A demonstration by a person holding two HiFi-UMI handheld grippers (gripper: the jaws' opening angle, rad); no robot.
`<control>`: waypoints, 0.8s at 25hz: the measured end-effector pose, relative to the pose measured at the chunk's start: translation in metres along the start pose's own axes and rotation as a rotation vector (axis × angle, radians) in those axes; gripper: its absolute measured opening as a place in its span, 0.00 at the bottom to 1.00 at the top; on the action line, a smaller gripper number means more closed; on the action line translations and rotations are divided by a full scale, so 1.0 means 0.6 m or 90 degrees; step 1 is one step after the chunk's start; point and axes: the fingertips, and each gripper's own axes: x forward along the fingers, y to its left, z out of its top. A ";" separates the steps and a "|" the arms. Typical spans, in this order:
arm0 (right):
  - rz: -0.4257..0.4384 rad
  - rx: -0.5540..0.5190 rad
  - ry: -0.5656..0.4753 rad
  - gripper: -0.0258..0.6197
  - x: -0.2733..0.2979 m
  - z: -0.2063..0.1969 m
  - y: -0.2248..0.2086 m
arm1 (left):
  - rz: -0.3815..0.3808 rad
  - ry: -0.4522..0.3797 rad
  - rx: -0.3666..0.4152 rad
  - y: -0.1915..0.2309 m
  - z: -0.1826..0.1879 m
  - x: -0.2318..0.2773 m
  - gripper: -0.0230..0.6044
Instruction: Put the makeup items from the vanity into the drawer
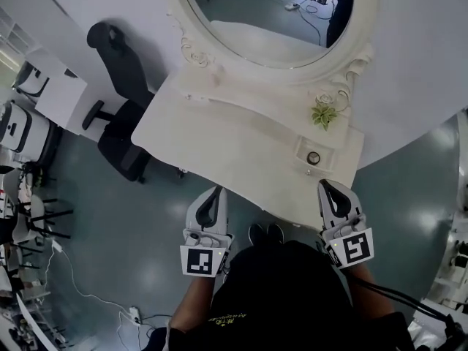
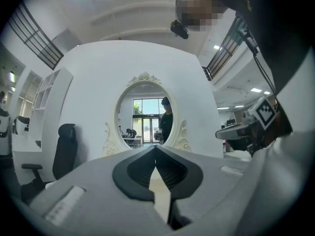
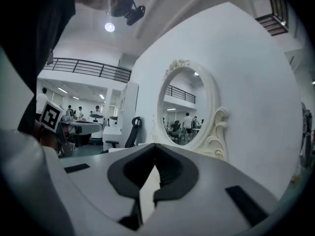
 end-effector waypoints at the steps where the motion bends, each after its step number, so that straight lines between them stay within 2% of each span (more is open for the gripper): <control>1: 0.002 0.004 -0.025 0.04 -0.012 0.000 0.007 | 0.000 -0.004 0.006 -0.003 0.006 -0.008 0.07; 3: -0.003 0.019 -0.059 0.04 -0.030 -0.005 0.015 | -0.002 -0.009 0.021 -0.013 0.014 -0.022 0.07; 7: -0.024 0.064 -0.066 0.04 -0.047 -0.016 0.022 | 0.004 -0.002 0.032 -0.028 0.013 -0.057 0.07; 14: -0.016 0.035 -0.095 0.04 -0.044 0.002 0.036 | 0.016 0.008 0.035 -0.029 0.003 -0.091 0.07; 20: 0.010 0.028 -0.084 0.04 -0.049 -0.002 0.060 | 0.028 0.001 0.035 -0.021 0.010 -0.106 0.07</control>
